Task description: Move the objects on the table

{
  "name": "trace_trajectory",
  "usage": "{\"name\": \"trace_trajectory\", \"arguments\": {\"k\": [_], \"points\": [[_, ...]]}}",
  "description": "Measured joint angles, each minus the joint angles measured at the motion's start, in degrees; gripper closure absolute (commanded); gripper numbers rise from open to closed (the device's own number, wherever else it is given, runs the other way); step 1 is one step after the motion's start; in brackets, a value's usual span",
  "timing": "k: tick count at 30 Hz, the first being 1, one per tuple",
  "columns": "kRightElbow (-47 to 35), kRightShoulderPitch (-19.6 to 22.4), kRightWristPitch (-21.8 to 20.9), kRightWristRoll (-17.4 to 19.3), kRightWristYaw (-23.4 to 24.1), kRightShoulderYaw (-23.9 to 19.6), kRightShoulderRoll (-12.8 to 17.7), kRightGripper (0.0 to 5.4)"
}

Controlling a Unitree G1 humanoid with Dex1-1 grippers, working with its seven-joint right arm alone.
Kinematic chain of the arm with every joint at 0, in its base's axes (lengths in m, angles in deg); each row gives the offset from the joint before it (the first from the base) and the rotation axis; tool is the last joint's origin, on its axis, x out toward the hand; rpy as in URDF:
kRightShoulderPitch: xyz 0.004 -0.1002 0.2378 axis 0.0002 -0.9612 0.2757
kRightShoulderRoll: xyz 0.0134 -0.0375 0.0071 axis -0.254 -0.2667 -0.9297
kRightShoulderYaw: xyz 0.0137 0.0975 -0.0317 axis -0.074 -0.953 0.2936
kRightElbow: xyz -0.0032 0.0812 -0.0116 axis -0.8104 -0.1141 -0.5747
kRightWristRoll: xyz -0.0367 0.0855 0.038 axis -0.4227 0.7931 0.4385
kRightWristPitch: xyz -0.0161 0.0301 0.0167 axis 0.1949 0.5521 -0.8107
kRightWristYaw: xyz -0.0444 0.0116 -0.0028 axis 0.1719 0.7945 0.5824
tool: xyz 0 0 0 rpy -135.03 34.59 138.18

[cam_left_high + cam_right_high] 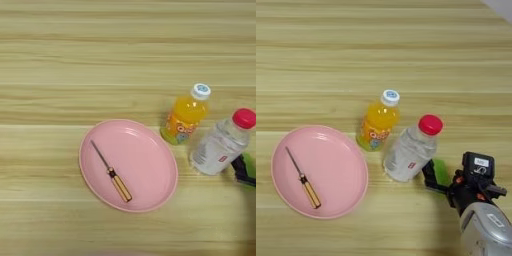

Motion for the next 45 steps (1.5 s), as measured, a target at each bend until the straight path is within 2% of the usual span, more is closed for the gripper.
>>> {"name": "trace_trajectory", "arguments": {"k": [17,28,45], "points": [[-0.1,0.31,-1.52,0.45,1.38,-1.67,-0.35,0.03],[-1.32,1.92,-3.65,2.84,2.98,-5.42,-1.02,0.03],[-11.81,2.52,-6.15,6.83,4.72,-9.43,-1.39,0.03]]}}
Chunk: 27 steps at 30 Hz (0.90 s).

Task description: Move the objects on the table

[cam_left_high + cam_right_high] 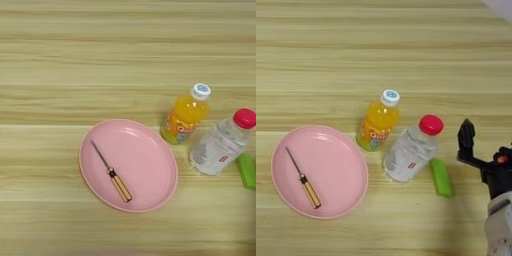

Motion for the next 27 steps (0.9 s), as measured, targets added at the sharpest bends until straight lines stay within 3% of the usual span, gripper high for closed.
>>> {"name": "trace_trajectory", "arguments": {"k": [18,27], "points": [[-15.29,-0.52,1.31,3.65,1.74,-0.25,0.17,0.03],[-22.93,-2.22,2.63,6.0,1.38,2.21,0.35,0.03]]}}
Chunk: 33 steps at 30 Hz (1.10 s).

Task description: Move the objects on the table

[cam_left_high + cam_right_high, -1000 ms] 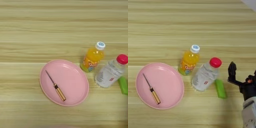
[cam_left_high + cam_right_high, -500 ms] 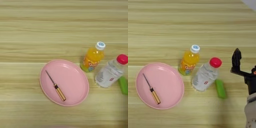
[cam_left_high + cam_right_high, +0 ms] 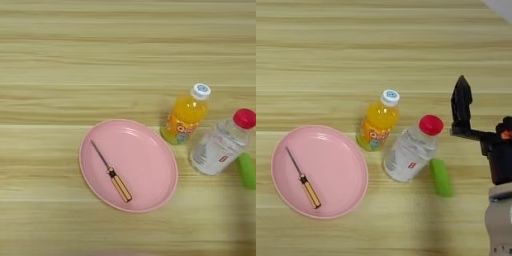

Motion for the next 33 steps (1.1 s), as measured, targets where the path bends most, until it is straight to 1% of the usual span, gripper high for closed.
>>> {"name": "trace_trajectory", "arguments": {"k": [5,8,9,10,13,16,20,27,32,33], "points": [[-2.9,-0.62,0.39,0.11,-0.89,2.55,0.56,0.03],[-5.56,-1.61,1.09,-0.23,-1.14,6.85,0.73,0.03],[-5.79,-1.64,1.09,-0.28,-1.16,7.3,0.74,0.03],[-6.26,-2.01,0.84,-1.06,-1.29,9.25,1.17,0.03],[-6.35,-3.18,-0.38,-2.11,-2.02,13.18,1.9,0.03],[-6.4,-4.22,-1.61,-3.71,-2.17,18.68,2.97,0.03],[-6.43,-5.23,-2.68,-5.56,-2.29,24.54,3.57,0.03],[-6.43,-6.04,-2.91,-8.72,-2.55,32.11,4.74,0.03],[-6.43,-6.64,-3.13,-10.33,-2.35,36.01,5.59,0.03],[-6.43,-7.18,-3.18,-10.89,-2.29,37.41,5.65,0.03]]}}
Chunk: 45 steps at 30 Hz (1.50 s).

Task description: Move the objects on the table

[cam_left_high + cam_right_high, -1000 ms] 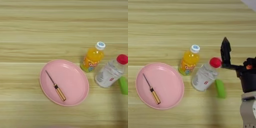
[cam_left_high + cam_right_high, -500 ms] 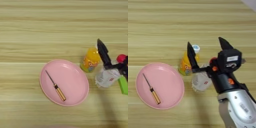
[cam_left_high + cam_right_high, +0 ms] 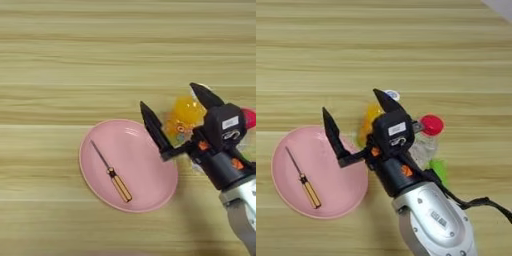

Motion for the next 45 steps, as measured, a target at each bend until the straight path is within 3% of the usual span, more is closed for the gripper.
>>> {"name": "trace_trajectory", "arguments": {"k": [10,20,28,37,45], "points": [[0.4,-3.34,0.95,-4.94,-0.16,8.85,-0.57,0.03],[3.59,-4.33,4.48,-7.46,-1.07,12.59,-1.22,0.03],[6.14,-3.27,8.32,-9.18,-1.36,14.7,-1.55,0.03],[6.95,1.6,17.69,-9.53,-0.99,15.0,-2.66,0.03],[8.81,2.61,21.92,-9.6,-0.86,15.16,-3.49,0.03]]}}
